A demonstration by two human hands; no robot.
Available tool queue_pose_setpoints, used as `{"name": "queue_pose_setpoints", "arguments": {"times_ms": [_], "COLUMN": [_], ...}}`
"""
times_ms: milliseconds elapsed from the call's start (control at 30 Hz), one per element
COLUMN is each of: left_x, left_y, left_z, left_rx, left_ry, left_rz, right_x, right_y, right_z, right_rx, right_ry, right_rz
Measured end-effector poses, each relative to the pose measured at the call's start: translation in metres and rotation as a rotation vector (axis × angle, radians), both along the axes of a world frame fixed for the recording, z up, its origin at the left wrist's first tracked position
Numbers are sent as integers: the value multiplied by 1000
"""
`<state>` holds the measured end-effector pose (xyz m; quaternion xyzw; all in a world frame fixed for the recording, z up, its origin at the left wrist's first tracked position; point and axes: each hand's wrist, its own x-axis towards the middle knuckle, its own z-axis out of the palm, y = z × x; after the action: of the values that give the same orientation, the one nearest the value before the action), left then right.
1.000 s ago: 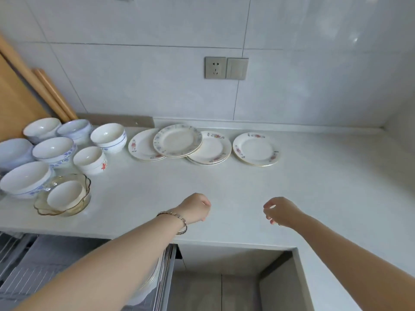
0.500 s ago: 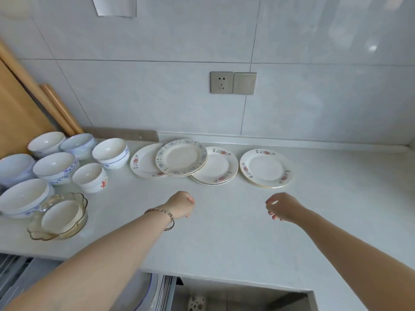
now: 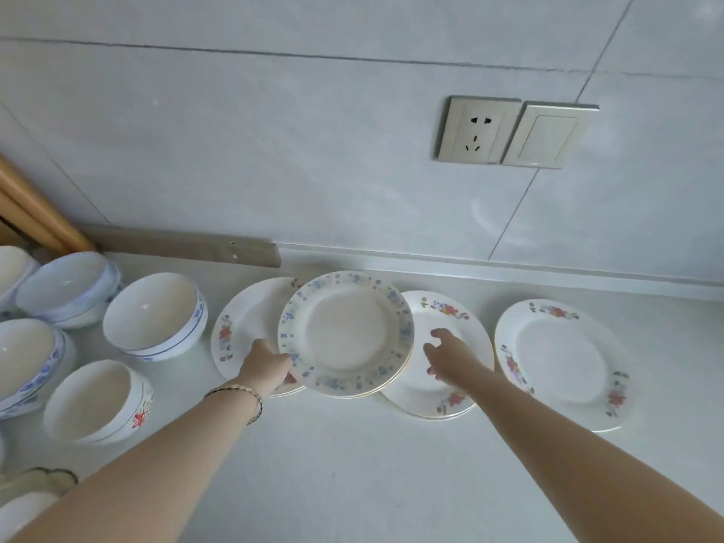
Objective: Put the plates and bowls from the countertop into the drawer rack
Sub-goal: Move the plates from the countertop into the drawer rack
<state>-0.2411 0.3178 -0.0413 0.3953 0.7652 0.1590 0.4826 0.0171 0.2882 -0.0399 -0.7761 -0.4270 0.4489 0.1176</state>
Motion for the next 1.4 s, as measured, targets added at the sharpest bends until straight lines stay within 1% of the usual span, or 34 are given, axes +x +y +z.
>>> {"name": "queue_pose_setpoints", "arguments": {"times_ms": [67, 133, 233, 300, 500, 667, 833, 1033, 1133, 1233, 1400], "left_x": [-3, -5, -8, -12, -8, 1, 14, 13, 4, -14, -68], "left_y": [17, 26, 29, 29, 17, -19, -96, -236, -316, -387, -469], "left_z": [-13, -27, -41, -45, -27, 10, 49, 69, 71, 71, 68], "left_rx": [-45, -76, -80, -72, -47, 36, 95, 137, 147, 113, 56], "left_ry": [-137, -211, -260, -319, -351, -358, -417, -491, -514, -546, -518], "left_rz": [50, 70, 79, 94, 58, 40, 68, 145, 192, 237, 290], "right_x": [-12, -22, -26, -26, -28, -11, 9, 12, 4, -14, -64], "right_y": [18, 27, 33, 32, 10, -35, -109, -229, -294, -352, -427], "right_z": [-12, -16, -19, -19, -10, 13, 51, 79, 89, 94, 90], "right_rx": [-21, -31, -33, -22, 23, 81, 195, 247, 249, 229, 135], "right_ry": [17, 79, 267, 354, 410, 400, 489, 487, 489, 481, 510], "right_rz": [-17, -69, -232, -325, -415, -399, -340, -236, -198, -165, -118]}}
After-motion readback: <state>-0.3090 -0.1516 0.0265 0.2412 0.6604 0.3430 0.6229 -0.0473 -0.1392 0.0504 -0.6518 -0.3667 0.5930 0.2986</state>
